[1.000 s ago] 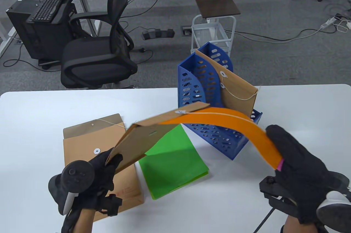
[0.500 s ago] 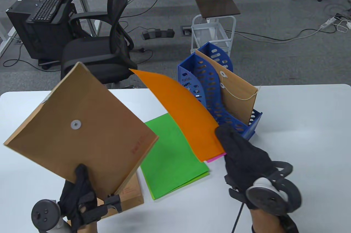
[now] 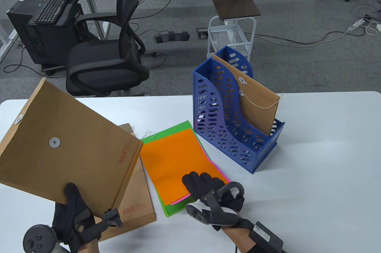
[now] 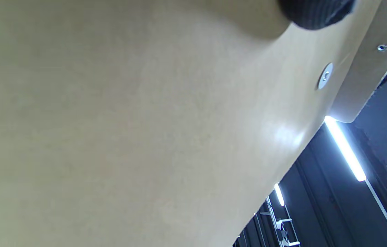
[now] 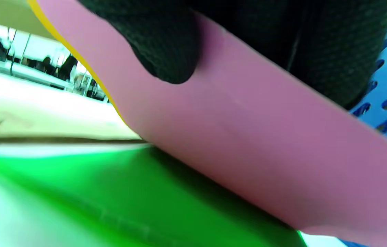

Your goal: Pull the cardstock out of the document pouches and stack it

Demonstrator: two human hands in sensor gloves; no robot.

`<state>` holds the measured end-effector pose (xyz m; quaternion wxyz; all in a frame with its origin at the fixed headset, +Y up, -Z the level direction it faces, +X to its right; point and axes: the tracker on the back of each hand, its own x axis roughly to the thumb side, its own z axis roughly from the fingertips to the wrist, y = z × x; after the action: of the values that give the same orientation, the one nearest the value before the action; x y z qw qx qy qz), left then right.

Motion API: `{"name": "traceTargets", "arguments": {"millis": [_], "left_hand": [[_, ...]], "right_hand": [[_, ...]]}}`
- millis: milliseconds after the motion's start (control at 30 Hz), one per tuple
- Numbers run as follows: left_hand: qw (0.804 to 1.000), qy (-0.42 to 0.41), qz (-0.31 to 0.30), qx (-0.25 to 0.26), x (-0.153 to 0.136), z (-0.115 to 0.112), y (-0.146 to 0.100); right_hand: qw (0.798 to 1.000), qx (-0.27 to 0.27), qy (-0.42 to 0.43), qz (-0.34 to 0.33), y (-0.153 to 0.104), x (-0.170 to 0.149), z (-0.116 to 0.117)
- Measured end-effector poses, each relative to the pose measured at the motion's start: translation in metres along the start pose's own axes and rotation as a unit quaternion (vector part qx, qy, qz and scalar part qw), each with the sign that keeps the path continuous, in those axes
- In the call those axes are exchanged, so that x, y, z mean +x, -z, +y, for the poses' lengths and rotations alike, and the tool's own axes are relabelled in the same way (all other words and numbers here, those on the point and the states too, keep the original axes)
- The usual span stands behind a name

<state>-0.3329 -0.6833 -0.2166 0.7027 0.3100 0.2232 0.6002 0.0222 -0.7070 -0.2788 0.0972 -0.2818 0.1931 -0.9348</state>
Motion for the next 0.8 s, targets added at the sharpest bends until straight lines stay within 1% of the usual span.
{"name": "traceTargets", "arguments": {"millis": [100, 167, 200, 233, 267, 333, 400, 433, 467, 500, 533, 567, 600, 633, 667, 700, 733, 800], "left_hand": [[1.0, -0.005, -0.006, -0.008, 0.002, -0.002, -0.001], [1.0, -0.005, -0.007, -0.011, 0.0, -0.002, -0.001], [1.0, -0.008, -0.001, -0.017, -0.001, -0.003, -0.001], [1.0, -0.009, 0.001, -0.019, -0.002, -0.004, -0.001], [1.0, -0.009, 0.002, -0.023, -0.003, -0.006, -0.001], [0.999, -0.007, 0.0, -0.033, -0.002, -0.008, -0.002], [0.999, -0.01, -0.003, -0.047, -0.002, -0.01, -0.002], [0.998, -0.014, -0.002, -0.056, -0.002, -0.011, -0.002], [0.998, -0.018, 0.001, -0.066, -0.003, -0.013, -0.002], [0.997, -0.024, 0.004, -0.078, -0.004, -0.015, -0.002], [0.995, -0.028, 0.009, -0.09, -0.005, -0.017, -0.002], [0.993, -0.034, 0.017, -0.116, -0.006, -0.022, -0.003], [0.99, -0.035, 0.019, -0.132, -0.006, -0.025, -0.003], [0.988, -0.033, 0.018, -0.153, -0.006, -0.031, -0.006], [0.985, -0.026, 0.016, -0.169, -0.006, -0.037, -0.008], [0.983, -0.017, 0.013, -0.184, -0.006, -0.042, -0.009], [0.976, -0.005, 0.015, -0.215, -0.006, -0.049, -0.011], [0.965, -0.001, 0.025, -0.262, -0.009, -0.059, -0.014]], "right_hand": [[0.999, 0.052, 0.011, -0.008, -0.005, 0.002, 0.013], [0.997, 0.078, 0.002, -0.017, -0.004, 0.003, 0.019], [0.994, 0.109, 0.01, -0.018, -0.004, 0.003, 0.024], [0.991, 0.128, 0.018, -0.02, -0.004, 0.003, 0.028], [0.985, 0.166, 0.028, -0.026, -0.004, 0.002, 0.035], [0.967, 0.25, 0.047, 0.002, -0.006, -0.004, 0.045], [0.948, 0.3, 0.107, 0.006, -0.007, -0.014, 0.043], [0.942, 0.308, 0.134, 0.017, -0.009, -0.02, 0.038], [0.949, 0.266, 0.164, 0.037, -0.012, -0.028, 0.025], [0.964, 0.189, 0.178, 0.057, -0.015, -0.037, 0.01], [0.97, 0.144, 0.181, 0.07, -0.019, -0.043, -0.003], [0.974, 0.106, 0.186, 0.078, -0.026, -0.05, -0.021], [0.974, 0.082, 0.191, 0.088, -0.032, -0.053, -0.031], [0.973, 0.034, 0.201, 0.104, -0.043, -0.056, -0.045], [0.972, 0.009, 0.208, 0.112, -0.05, -0.057, -0.052], [0.971, 0.005, 0.21, 0.115, -0.056, -0.059, -0.056], [0.971, -0.004, 0.207, 0.117, -0.063, -0.06, -0.058], [0.972, -0.019, 0.197, 0.125, -0.071, -0.062, -0.056]]}}
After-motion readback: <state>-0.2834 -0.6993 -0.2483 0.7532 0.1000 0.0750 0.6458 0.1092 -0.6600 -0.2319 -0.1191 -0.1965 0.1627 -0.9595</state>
